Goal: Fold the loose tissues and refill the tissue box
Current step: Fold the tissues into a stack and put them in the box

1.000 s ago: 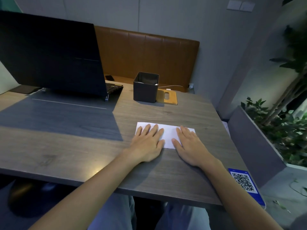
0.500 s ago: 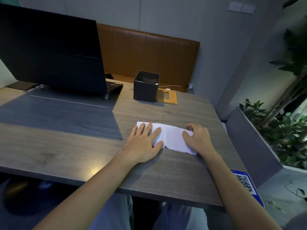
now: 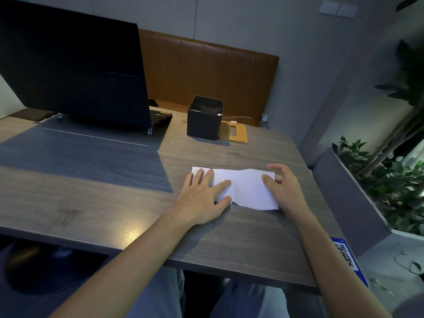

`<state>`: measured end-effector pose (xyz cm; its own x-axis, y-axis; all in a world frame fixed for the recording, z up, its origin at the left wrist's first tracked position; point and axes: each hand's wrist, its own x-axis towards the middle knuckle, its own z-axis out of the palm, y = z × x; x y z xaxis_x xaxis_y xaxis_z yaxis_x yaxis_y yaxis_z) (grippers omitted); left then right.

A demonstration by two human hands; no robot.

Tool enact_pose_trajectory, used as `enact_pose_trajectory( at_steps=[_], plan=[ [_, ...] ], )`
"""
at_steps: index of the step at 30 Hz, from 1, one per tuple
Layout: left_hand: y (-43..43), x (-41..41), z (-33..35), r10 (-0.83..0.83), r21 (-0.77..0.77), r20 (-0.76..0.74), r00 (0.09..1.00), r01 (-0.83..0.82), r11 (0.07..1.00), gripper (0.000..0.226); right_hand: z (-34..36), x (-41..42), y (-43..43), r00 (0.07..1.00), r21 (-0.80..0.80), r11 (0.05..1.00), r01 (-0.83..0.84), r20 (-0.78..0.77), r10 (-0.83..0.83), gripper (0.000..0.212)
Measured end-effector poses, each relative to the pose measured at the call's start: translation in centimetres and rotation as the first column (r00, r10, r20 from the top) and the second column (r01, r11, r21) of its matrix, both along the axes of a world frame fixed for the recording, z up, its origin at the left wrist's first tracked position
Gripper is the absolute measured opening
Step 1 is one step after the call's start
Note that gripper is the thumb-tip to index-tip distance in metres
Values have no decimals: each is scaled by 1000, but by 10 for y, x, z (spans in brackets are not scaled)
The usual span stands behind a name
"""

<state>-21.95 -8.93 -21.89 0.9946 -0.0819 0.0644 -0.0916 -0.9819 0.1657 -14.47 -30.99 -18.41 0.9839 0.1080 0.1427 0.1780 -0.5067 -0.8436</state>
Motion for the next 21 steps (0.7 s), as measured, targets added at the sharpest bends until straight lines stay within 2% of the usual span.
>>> enact_pose_trajectory(
  at_steps=[3, 7, 11, 15, 21],
  plan=[
    [0, 1, -1, -14, -8, 34, 999, 14, 1000, 53, 8, 5, 5, 1000, 34, 999, 7, -29, -6, 33],
    [1, -2, 5, -29, -67, 59, 998, 33, 997, 50, 29, 10, 21, 999, 23, 999, -31, 13, 31, 38],
    [3, -3, 12, 81, -269, 156, 984, -36, 962, 40, 49, 9, 50, 995, 28, 995, -91, 31, 90, 36],
    [11, -4, 20, 243, -456, 231, 942, -116, 882, 35, 55, 3, 86, 986, -67, 984, -165, 0, 165, 38],
    [22, -4, 16, 371, -311, 253, 893, -288, 905, 33, 36, -5, 127, 964, -229, 937, -265, -86, 251, 46]
  ],
)
